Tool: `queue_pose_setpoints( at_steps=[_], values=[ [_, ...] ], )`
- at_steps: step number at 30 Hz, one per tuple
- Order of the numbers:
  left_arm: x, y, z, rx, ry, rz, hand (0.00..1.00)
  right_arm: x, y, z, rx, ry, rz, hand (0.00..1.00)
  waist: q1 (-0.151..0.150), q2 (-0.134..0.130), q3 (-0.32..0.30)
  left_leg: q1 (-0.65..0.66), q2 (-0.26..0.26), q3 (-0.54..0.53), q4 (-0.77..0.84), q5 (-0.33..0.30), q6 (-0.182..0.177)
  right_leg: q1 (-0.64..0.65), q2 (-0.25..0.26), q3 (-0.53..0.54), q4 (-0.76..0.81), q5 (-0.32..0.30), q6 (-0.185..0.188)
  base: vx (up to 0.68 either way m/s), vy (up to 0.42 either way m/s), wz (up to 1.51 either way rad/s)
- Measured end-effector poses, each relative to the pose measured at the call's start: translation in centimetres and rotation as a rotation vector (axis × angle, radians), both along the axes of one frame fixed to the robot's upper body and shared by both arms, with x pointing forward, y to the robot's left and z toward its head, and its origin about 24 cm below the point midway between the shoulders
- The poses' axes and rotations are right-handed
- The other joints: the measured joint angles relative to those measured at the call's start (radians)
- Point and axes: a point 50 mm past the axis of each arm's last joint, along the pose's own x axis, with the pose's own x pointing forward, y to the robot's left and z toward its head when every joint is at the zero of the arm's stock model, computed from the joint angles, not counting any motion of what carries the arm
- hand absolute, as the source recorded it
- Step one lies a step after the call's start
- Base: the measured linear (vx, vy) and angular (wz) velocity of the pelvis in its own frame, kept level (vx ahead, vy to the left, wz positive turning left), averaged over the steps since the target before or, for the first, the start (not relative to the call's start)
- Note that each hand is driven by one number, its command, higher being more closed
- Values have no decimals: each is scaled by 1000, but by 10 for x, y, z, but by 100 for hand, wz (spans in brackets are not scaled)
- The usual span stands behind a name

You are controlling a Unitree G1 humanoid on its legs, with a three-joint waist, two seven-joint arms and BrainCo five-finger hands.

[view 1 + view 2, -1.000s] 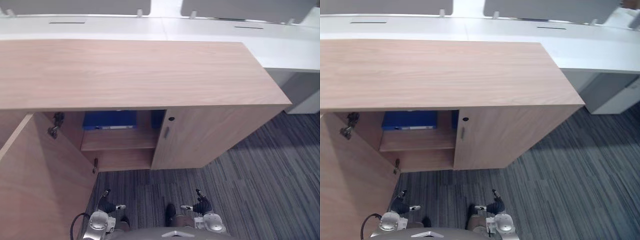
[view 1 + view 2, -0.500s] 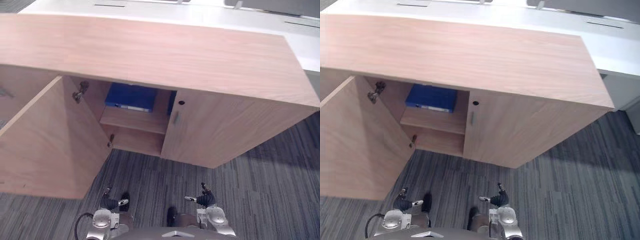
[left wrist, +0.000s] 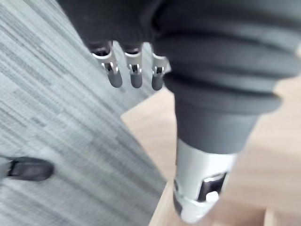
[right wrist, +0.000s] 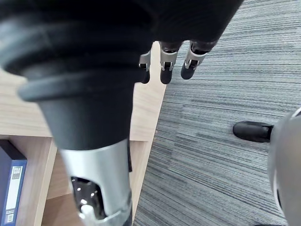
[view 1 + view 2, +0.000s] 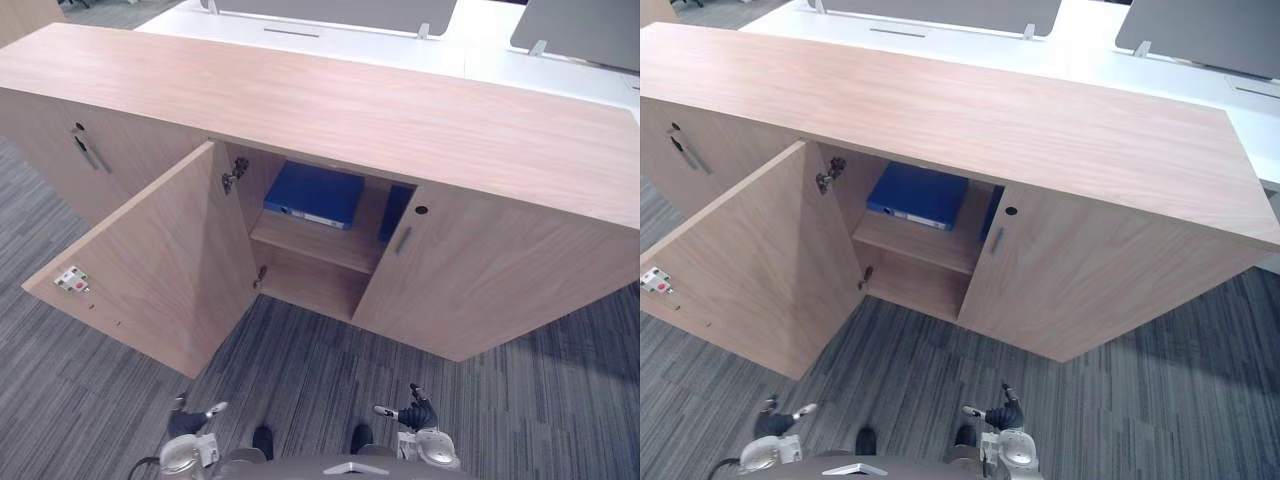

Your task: Walk over to the cabinet, pick up the folder, carry it to the office cabinet, place the folder inside the office cabinet, then close the office cabinet door

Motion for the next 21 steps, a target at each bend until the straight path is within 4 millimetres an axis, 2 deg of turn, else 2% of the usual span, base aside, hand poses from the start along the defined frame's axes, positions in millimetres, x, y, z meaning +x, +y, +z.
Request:
queue_pose_setpoints(
  at_steps=[1, 2, 5, 8, 11, 14, 21],
  values=[
    [0, 17, 6, 30, -35, 85, 0, 0, -2, 0, -6, 2, 0, 0, -2, 5, -9, 1, -1, -7, -11, 4, -2, 3, 2, -14, -3, -4, 1, 42, -14, 24],
    [1, 26, 10, 44, -57, 134, 0, 0, -3, 0, -11, 2, 0, 0, -2, 1, -15, 3, 0, -8, -13, 6, -3, 4, 3, -16, -3, -6, 1, 67, -17, 15],
    [2, 73, 37, 122, -213, 384, 0, 1, -10, 2, -49, 1, 4, 0, 3, 12, -17, 19, 8, -9, -15, 8, 0, 20, 12, -17, -5, -4, -4, 94, -25, 1],
    [13, 98, 65, 193, -350, 438, 0, 4, -11, 3, -55, -5, 11, 0, 10, 9, -19, 32, 12, -17, -14, 3, -8, 38, 20, -18, -16, -6, -6, 86, -24, 4],
    [28, 105, 82, 228, -432, 413, 0, 8, -12, 5, -64, -14, 21, 0, 10, 7, -19, 31, 12, -32, -14, 3, -8, 39, 21, -20, -19, -5, -7, 37, -13, 10],
    [44, 108, 99, 269, -496, 358, 0, 10, -10, 6, -73, -15, 64, 0, 15, -6, -26, 31, 12, -34, -14, 3, -7, 40, 21, -20, -19, -6, -7, -29, -3, 1],
    [58, 100, 103, 350, -457, 192, 0, 2, -7, 2, -69, 10, 82, 0, 16, -19, -35, 29, 12, -44, -15, 7, -2, 38, 22, -18, -14, -16, -21, -57, -9, 2]
  ],
)
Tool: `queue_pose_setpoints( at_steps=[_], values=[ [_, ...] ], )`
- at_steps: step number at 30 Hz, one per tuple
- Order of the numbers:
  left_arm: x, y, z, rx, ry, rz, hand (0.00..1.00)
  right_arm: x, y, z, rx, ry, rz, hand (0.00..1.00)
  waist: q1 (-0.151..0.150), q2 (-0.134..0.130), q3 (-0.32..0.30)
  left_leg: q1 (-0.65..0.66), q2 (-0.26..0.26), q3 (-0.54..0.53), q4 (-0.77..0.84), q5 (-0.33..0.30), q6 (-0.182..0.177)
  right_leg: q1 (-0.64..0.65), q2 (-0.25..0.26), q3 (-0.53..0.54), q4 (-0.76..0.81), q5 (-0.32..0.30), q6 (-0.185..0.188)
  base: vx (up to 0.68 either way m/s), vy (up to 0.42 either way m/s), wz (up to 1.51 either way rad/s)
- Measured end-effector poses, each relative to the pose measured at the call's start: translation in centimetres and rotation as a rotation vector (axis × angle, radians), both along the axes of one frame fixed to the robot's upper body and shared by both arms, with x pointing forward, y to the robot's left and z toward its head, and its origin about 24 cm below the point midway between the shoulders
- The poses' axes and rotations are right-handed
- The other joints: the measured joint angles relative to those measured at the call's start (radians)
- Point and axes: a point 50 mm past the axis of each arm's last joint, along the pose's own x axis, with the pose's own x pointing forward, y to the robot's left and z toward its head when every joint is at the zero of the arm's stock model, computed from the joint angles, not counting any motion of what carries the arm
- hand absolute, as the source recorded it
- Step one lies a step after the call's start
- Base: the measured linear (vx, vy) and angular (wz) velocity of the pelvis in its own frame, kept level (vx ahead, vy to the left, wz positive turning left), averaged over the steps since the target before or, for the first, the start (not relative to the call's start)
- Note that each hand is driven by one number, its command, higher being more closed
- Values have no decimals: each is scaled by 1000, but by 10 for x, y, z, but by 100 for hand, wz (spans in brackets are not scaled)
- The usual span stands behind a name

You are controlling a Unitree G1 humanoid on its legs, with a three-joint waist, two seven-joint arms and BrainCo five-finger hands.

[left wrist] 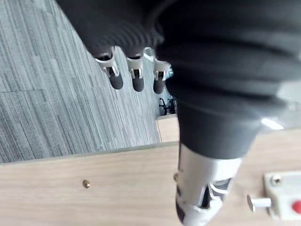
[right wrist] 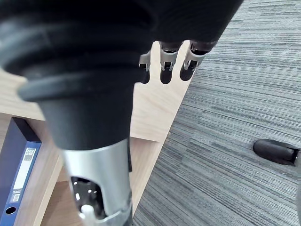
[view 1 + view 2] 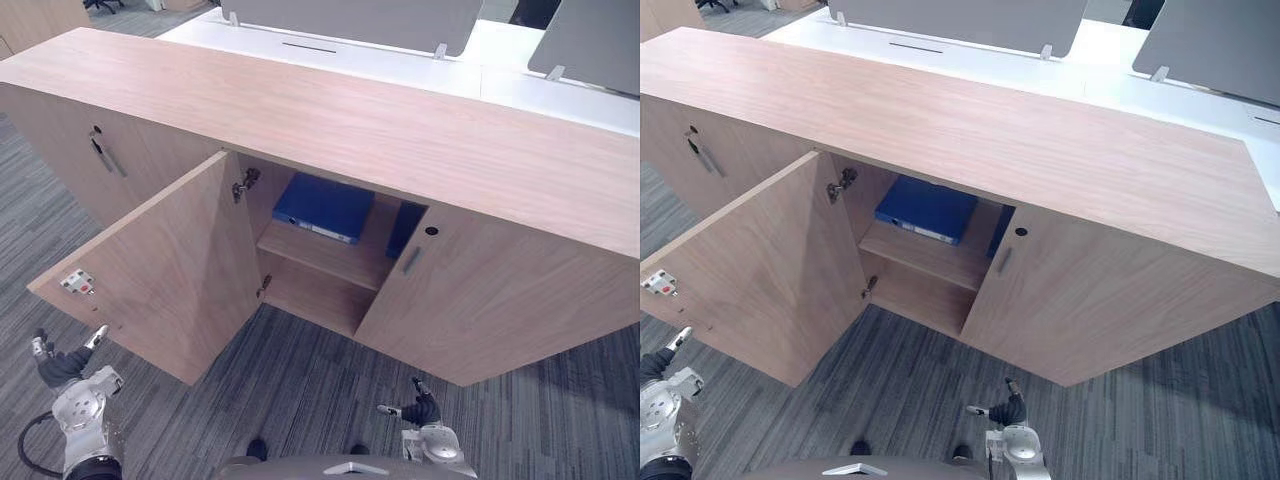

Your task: Walk over to the cabinet, pick up the folder, carry it to the office cabinet, place the folder inside the office cabinet, then close the office cabinet door

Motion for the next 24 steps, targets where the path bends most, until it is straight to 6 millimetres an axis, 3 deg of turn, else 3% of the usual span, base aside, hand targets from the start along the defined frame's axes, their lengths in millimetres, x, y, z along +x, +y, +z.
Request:
queue_pose_setpoints(
  at_steps=[11, 24],
  values=[
    [25, -17, 15, 76, -30, -151, 0, -1, 1, -1, 7, 4, 6, 0, 3, -15, -1, -19, 0, -34, -5, 5, 1, -2, 3, -24, 4, -13, 3, -10, -10, 9],
    [29, -17, 18, 109, -12, -188, 0, 2, 9, -1, 30, 5, 50, 0, 9, -34, -7, -16, 2, -29, -7, 6, 1, 0, 4, -13, 11, -8, 3, -28, -2, 0]
  ],
)
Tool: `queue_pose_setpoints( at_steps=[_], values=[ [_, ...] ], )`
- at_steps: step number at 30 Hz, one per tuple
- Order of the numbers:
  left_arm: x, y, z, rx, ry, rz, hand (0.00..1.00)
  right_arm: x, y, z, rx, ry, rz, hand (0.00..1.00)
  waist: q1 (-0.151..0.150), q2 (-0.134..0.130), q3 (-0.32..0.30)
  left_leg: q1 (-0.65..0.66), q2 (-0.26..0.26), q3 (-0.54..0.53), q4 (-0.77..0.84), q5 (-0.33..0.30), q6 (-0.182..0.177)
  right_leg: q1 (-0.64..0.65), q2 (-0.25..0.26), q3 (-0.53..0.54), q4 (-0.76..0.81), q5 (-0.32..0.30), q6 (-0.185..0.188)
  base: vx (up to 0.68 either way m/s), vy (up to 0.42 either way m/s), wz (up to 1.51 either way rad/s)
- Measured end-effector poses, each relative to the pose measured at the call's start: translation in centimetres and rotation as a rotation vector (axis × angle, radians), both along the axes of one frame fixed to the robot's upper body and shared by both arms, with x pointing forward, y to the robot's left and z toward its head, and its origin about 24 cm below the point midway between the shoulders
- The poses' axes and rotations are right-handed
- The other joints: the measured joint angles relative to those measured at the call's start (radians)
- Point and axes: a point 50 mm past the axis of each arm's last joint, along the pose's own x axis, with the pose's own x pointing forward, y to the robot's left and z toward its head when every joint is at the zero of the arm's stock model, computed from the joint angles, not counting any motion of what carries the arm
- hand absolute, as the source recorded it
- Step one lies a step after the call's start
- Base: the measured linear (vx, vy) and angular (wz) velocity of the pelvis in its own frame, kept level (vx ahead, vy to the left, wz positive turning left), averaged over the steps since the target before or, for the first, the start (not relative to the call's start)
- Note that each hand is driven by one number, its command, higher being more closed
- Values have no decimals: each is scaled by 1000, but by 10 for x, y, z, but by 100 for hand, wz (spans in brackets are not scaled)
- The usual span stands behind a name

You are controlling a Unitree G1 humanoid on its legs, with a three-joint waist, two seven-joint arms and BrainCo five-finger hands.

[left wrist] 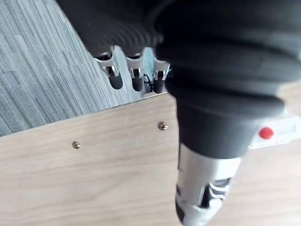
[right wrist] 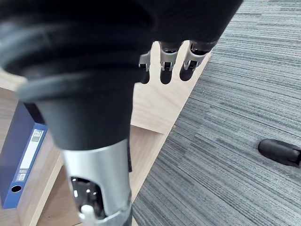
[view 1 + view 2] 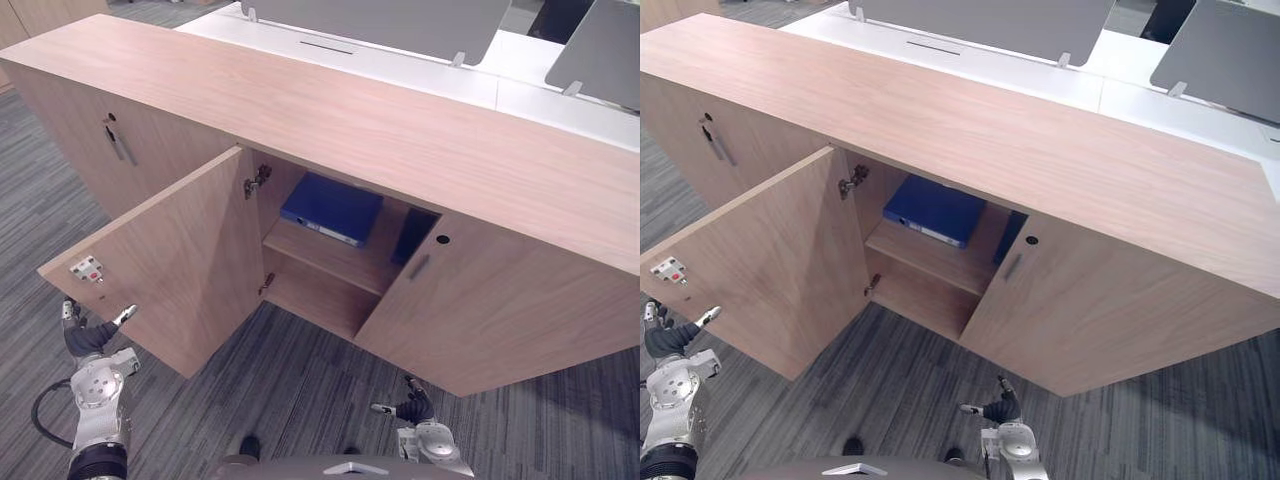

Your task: Walk over to the cabinet, pick up the folder, carry it to the office cabinet, place the folder inside the office cabinet, then close the office cabinet door

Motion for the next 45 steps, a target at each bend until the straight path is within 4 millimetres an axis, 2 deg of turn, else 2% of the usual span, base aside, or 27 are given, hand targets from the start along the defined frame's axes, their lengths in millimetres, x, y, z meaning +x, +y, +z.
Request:
queue_pose_setpoints(
  at_steps=[5, 8, 15, 18, 20, 22, 29, 31, 34, 37, 39, 42, 45],
  values=[
    [2, -5, -2, -3, 7, -24, 0, -4, 2, -2, 3, 12, 8, 0, 9, 1, 1, 0, 1, 10, 0, 1, 0, -3, 0, 12, 2, -5, -8, -47, -2, -6],
    [-4, -16, 0, -6, -1, -60, 0, -6, 3, -3, -7, 25, 27, 0, 15, -2, 1, 0, 0, 8, 0, 3, 0, -3, 0, 10, 2, -5, -8, -7, -1, 5],
    [-23, -65, -6, -74, -10, -232, 0, -16, 18, -12, 38, 91, 37, 0, 33, 2, 3, 0, -3, -24, 0, 20, -2, 13, -4, -12, 10, -4, -7, -32, -7, 18],
    [-29, -90, -10, -127, -5, -353, 0, -13, 21, -11, 45, 86, 41, 0, 40, 10, 8, -7, -6, -41, -1, 35, 1, 16, -8, -20, 22, -13, -11, -123, -15, 18],
    [-32, -106, -12, -169, -2, -444, 0, -13, 24, -12, 52, 85, 42, 0, 40, 14, 9, -12, -7, -51, -2, 42, 0, 17, -8, -16, 26, -24, 5, -134, -18, 21],
    [-35, -131, -17, -222, 10, -557, 0, -13, 25, -12, 53, 87, 50, 0, 34, 24, 10, -20, -10, -59, -2, 42, 2, 18, -8, -7, 25, -30, 13, -129, -7, 32],
    [-50, -196, -26, -441, 34, -871, 0, -3, 35, -9, 50, 66, 111, 0, 16, 54, 6, -15, -9, 12, -2, 44, 2, -1, -5, 85, 20, -32, 16, -88, 27, -4],
    [-51, -219, -28, -514, 46, -962, 0, 1, 39, -8, 50, 55, 136, 0, -5, 62, 7, -2, -4, 51, -2, 44, 3, -4, 4, 135, 7, -31, 16, -26, 26, -53],
    [-51, -241, -36, -567, 93, -1044, 0, 4, 43, -6, 47, 41, 160, 0, -34, 66, 5, 29, 5, 123, -2, 36, 4, -5, 12, 204, -2, -15, 13, -5, 18, -72],
    [-43, -247, -38, -569, 111, -1062, 0, 6, 45, -5, 41, 35, 169, 0, -57, 71, -5, 40, 15, 183, -2, 19, -1, -18, 26, 265, -21, 4, 7, 7, 4, -72],
    [-27, -245, -38, -541, 101, -1049, 0, 7, 44, -4, 40, 31, 168, 0, -75, 77, -10, 44, 28, 227, -1, 10, -6, -41, 40, 303, -26, 14, 1, 60, -20, -67],
    [0, -233, -36, -485, 82, -959, 0, 7, 41, -3, 36, 27, 158, 0, -98, 83, -11, 71, 42, 281, -1, -7, -27, -51, 56, 347, -28, 47, -4, 88, -35, -59],
    [32, -212, -23, -406, 19, -845, 0, 6, 30, -2, 14, 25, 137, 0, -128, 95, -17, 77, 57, 323, 5, -25, -43, -65, 78, 383, -33, 57, -12, 113, -31, -42]
  ],
)
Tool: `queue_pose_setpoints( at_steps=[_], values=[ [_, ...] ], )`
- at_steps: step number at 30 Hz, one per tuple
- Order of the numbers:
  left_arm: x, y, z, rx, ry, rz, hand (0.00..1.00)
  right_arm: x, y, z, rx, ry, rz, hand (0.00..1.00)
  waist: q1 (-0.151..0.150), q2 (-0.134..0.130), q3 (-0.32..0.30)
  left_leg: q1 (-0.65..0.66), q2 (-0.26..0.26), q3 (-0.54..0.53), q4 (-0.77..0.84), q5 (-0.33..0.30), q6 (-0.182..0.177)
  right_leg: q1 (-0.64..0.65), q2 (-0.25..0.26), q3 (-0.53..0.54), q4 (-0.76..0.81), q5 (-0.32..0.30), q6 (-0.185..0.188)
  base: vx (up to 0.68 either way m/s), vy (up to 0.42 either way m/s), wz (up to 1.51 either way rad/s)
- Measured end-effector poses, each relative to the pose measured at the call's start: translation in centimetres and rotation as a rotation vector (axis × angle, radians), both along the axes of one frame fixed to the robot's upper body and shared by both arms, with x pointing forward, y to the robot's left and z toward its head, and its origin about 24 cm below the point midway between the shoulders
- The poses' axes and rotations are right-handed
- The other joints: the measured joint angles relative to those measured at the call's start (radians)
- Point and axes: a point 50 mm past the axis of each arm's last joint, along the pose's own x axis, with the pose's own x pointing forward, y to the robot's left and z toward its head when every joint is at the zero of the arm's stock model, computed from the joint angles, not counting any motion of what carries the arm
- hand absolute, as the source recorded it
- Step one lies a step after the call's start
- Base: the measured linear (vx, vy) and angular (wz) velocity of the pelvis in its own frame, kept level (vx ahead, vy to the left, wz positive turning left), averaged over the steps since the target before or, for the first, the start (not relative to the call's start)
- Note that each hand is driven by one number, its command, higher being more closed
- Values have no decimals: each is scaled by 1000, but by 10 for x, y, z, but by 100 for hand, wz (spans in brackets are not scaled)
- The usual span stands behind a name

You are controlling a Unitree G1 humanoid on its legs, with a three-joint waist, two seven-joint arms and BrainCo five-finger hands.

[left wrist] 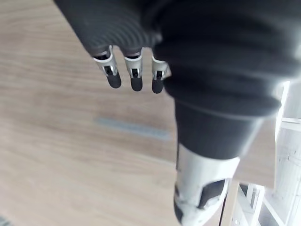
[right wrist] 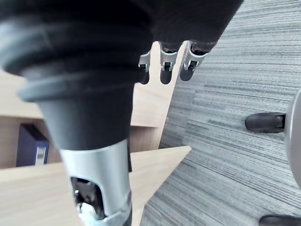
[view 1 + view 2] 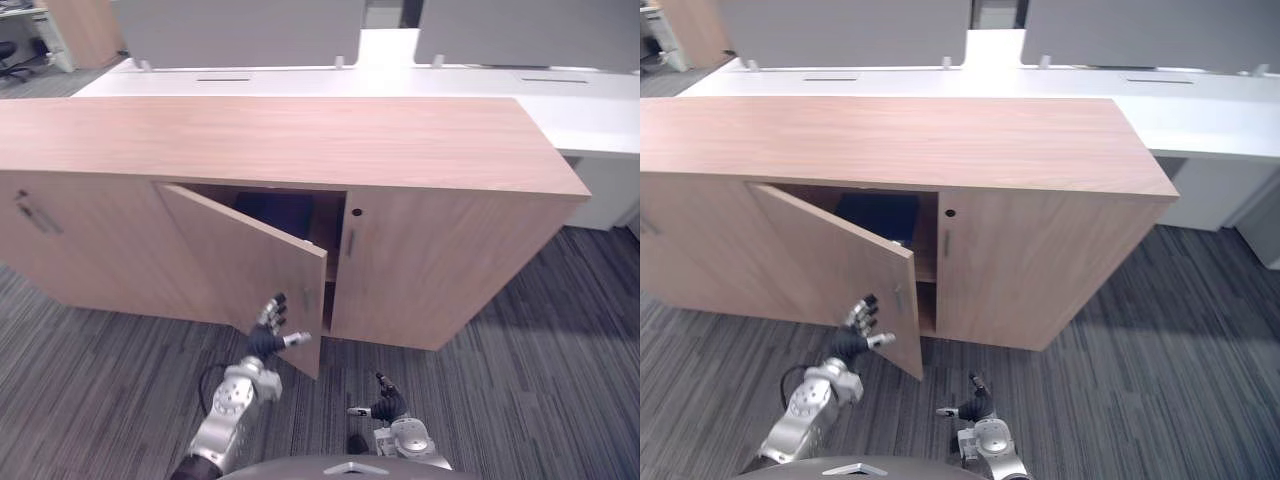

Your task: Walk over to the cabinet, pick up the folder, carry it to the office cabinet, place the folder inside the office cabinet, then close the office cabinet door

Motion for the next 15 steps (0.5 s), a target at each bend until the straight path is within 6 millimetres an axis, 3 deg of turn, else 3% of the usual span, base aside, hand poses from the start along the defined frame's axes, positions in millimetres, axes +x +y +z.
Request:
queue_pose_setpoints(
  at_steps=[1, 4, 6, 11, 15],
  values=[
    [13, 9, 7, 24, -24, 62, 0, -3, -8, -1, -12, 11, -26, 0, -10, 2, -1, -1, 7, 16, 0, -2, 0, -9, 7, 12, 0, 4, 2, 108, -32, -44],
    [28, 37, 10, 94, -23, 183, 0, -9, -23, -1, -22, 21, -98, 0, -34, 4, 2, 0, 21, 49, 1, -13, -13, -22, 23, 34, -1, 7, -1, 112, -23, -34],
    [35, 46, 17, 125, -46, 213, 0, -9, -28, 0, -31, 19, -107, 0, -41, 6, 3, 0, 25, 61, 1, -19, -19, -28, 32, 42, -2, 7, -1, 83, -17, -19],
    [46, 44, 27, 138, -84, 208, 0, -9, -36, 1, -47, 21, -120, 0, -64, 9, 5, 10, 22, 89, 1, -36, -23, -32, 33, 59, -4, 7, -2, 39, 2, -17],
    [46, 43, 27, 150, -88, 199, 0, -11, -40, 0, -54, 31, -130, 0, -63, 8, 11, -29, 21, 79, 76, -70, -15, -52, 29, 92, -3, 8, -2, -16, -19, -20]
  ],
)
